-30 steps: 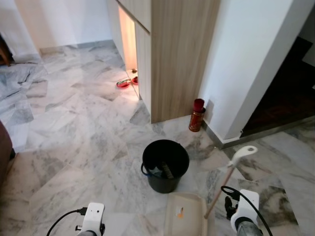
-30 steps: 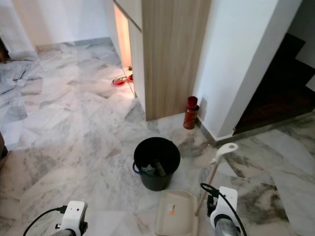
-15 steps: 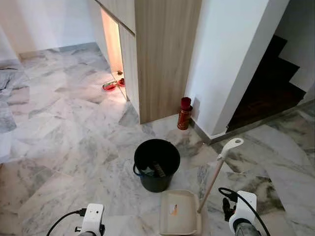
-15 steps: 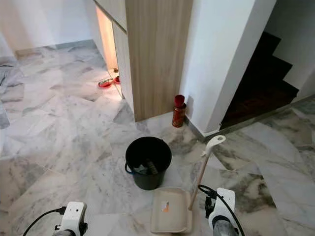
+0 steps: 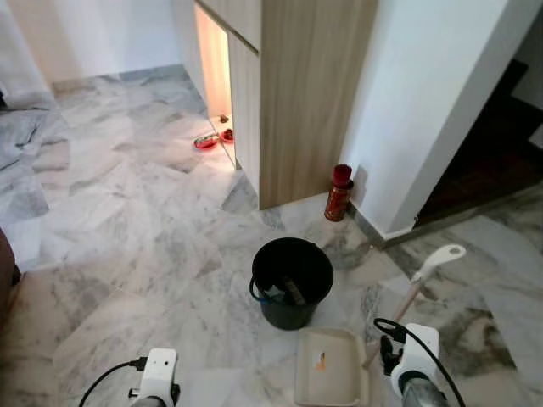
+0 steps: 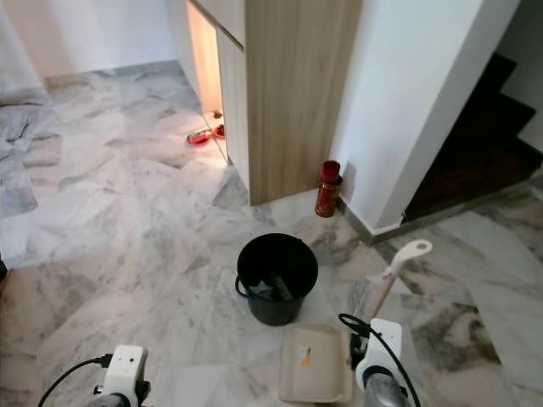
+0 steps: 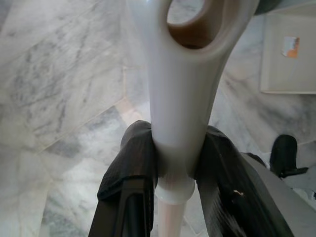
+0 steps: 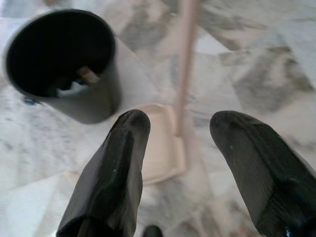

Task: Sweep floor

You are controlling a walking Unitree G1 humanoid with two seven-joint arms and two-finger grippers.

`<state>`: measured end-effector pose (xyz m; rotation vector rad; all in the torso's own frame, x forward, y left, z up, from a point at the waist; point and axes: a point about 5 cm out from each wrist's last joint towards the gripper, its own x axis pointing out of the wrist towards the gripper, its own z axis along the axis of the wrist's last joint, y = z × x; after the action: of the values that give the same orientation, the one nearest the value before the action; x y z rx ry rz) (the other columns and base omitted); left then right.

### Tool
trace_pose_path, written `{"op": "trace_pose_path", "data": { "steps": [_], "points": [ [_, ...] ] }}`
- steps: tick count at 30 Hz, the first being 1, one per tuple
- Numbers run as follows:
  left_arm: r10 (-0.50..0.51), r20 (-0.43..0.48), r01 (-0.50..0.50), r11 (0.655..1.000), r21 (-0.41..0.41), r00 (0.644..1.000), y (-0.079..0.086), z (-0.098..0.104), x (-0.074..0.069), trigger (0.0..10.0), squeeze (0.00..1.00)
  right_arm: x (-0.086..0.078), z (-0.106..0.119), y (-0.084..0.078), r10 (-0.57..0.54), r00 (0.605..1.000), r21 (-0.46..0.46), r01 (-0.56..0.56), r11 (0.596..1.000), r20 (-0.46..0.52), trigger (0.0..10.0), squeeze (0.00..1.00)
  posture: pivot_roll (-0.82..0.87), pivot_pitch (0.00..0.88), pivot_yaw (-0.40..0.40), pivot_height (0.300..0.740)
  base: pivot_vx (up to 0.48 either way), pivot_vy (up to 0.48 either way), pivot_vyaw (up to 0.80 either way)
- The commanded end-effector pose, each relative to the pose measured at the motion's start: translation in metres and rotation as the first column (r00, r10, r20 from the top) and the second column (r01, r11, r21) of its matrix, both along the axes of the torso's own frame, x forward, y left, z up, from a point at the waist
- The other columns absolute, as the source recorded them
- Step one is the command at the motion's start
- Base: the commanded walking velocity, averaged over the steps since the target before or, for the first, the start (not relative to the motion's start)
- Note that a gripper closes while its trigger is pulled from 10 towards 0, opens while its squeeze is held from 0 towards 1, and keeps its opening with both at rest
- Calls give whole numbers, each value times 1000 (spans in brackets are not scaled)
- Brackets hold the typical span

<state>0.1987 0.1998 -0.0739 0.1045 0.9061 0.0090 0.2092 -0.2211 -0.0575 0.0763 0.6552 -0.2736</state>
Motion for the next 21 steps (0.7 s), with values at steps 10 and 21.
{"op": "trace_pose_path", "data": {
  "steps": [10,21],
  "points": [
    [-5,-4,5,1000,16,1000,2,0,-1,10000,0,12,12,-6,-28,995,-7,29,1000,92,10000,0,5,0,-22,740,0,0,0],
    [-18,-5,18,1000,18,1000,3,0,-1,10000,0,41,39,-17,-39,971,-43,51,998,236,10000,0,-2,0,-7,740,0,0,0]
  ]
}}
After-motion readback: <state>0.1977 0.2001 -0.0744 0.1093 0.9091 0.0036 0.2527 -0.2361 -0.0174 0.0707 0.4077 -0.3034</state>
